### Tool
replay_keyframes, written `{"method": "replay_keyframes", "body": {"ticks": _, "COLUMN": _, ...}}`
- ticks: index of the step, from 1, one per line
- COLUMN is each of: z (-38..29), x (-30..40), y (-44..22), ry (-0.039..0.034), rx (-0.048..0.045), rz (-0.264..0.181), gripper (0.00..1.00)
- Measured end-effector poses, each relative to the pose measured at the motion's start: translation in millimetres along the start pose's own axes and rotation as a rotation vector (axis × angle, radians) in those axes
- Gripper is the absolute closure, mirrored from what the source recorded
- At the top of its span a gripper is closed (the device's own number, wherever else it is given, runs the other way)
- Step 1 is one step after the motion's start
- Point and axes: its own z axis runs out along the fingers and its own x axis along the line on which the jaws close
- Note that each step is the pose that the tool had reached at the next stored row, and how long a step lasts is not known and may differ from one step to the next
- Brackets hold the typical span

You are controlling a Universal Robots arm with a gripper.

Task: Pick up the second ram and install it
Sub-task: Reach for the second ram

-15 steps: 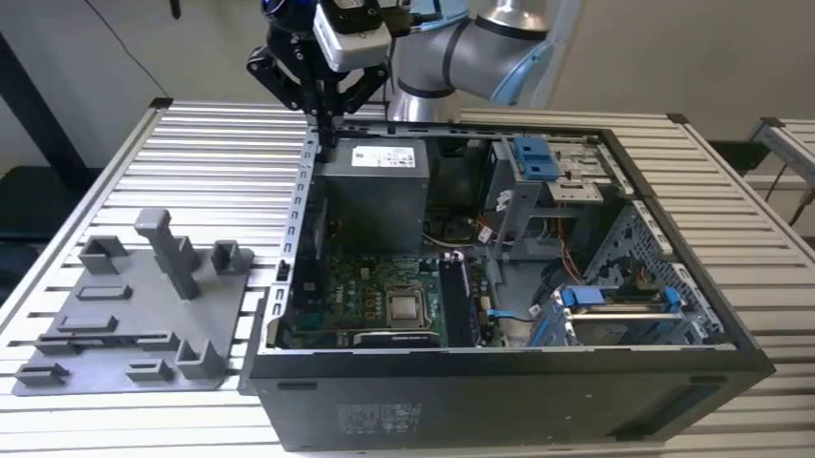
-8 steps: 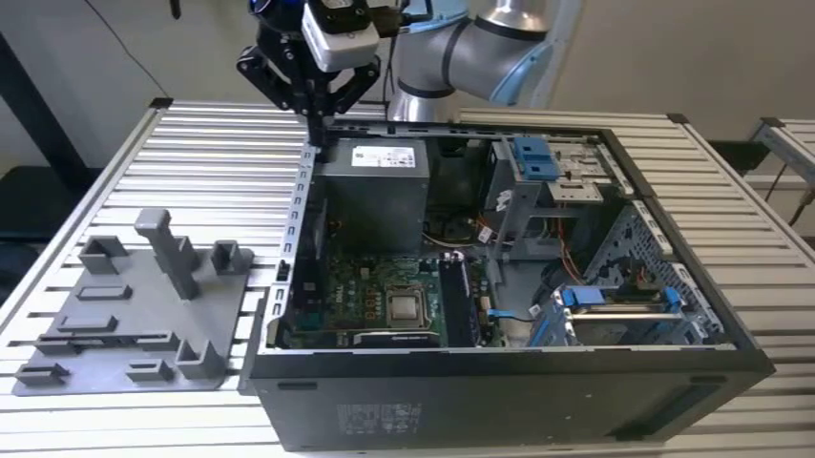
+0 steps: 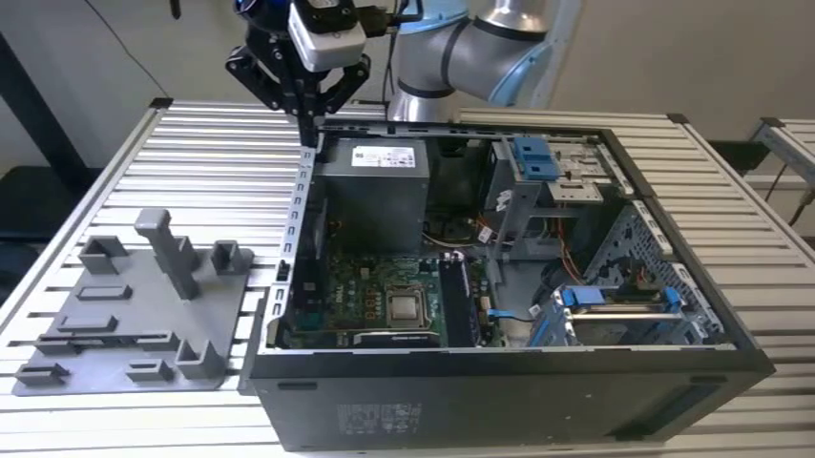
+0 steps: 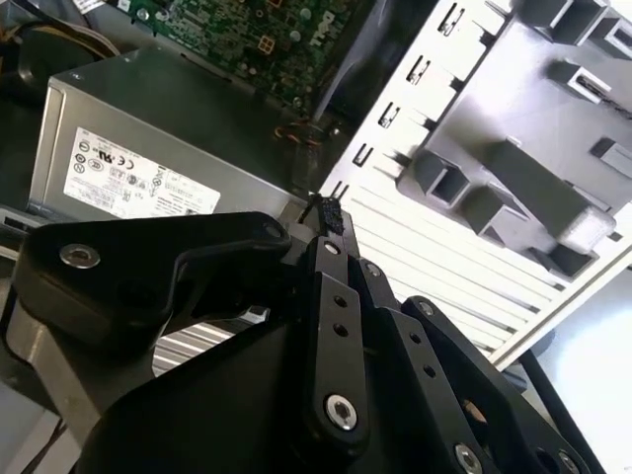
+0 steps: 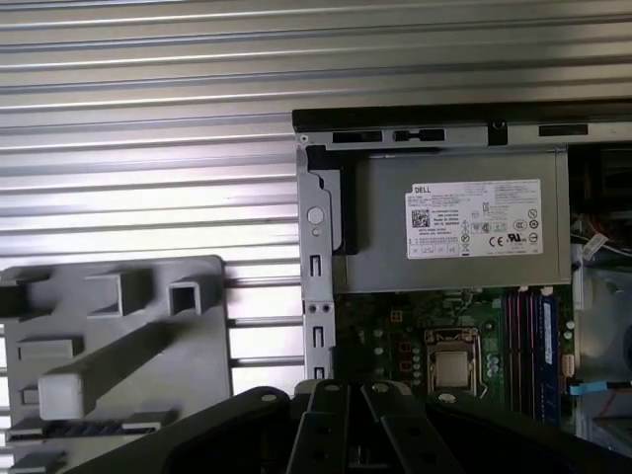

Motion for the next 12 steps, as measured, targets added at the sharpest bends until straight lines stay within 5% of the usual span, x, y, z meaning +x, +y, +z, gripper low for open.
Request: {"method": "replay_keyframes", "body": {"ticks": 12, "z": 0.4, "x": 3.3, "y": -0.2, "ry": 0.0017, "rx": 0.0002, "rz": 0.001, "gripper": 0.89}}
